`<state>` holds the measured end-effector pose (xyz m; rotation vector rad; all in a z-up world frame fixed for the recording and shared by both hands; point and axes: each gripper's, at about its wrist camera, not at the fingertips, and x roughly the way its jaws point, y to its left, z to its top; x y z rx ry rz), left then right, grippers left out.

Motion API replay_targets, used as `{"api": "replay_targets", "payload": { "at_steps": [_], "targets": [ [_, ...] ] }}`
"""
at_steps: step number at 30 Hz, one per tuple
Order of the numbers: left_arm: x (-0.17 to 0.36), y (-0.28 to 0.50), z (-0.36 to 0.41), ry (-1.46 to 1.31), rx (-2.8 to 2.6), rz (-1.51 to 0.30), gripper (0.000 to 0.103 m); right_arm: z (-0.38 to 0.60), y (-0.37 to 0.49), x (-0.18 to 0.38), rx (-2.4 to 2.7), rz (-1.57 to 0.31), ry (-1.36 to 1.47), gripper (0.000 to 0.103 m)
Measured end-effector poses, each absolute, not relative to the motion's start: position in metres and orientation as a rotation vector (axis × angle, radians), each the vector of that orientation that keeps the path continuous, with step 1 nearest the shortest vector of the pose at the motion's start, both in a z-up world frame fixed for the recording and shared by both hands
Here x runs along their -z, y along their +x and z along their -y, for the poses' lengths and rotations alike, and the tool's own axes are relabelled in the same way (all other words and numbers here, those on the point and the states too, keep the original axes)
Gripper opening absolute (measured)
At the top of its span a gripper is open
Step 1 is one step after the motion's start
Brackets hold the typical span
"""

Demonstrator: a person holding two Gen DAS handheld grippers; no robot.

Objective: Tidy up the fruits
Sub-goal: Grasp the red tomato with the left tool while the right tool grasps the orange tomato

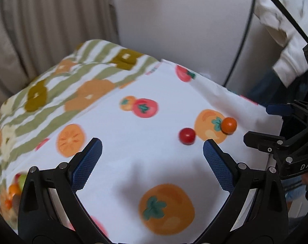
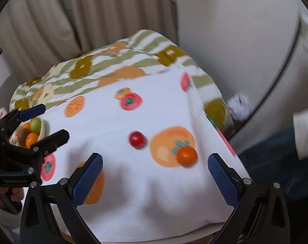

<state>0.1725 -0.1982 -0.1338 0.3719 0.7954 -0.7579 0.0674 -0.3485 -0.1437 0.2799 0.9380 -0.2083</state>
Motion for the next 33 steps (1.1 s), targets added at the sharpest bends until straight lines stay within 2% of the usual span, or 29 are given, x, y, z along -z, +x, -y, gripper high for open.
{"api": "replay_targets", "payload": {
  "at_steps": [5, 15, 17, 20, 23, 33],
  "targets": [
    [0.164, 0.177, 0.235, 0.441, 0.836, -0.817, 0.096, 0.368, 0.056, 0.165, 0.316, -0.934, 0.378, 0.103],
    [0.208, 0.182, 0.278, 0.577, 0.918, -0.844, 0.066, 0.374, 0.064, 0.187, 0.422, -0.933, 0.438, 0.096],
    [0.212, 0.180, 0.281, 0.585, 0.926, -0.847, 0.064, 0.372, 0.067, 0.192, 0.416, -0.944, 0.445, 0.084],
    [0.214, 0.178, 0.283, 0.600, 0.933, -0.848, 0.062, 0.371, 0.068, 0.202, 0.401, -0.958, 0.479, 0.077],
    [0.216, 0.176, 0.283, 0.604, 0.942, -0.856, 0.054, 0.373, 0.070, 0.208, 0.404, -0.969, 0.495, 0.076],
    [0.223, 0.176, 0.283, 0.607, 0.946, -0.867, 0.048, 0.376, 0.082, 0.216, 0.407, -0.981, 0.483, 0.067]
  ]
}}
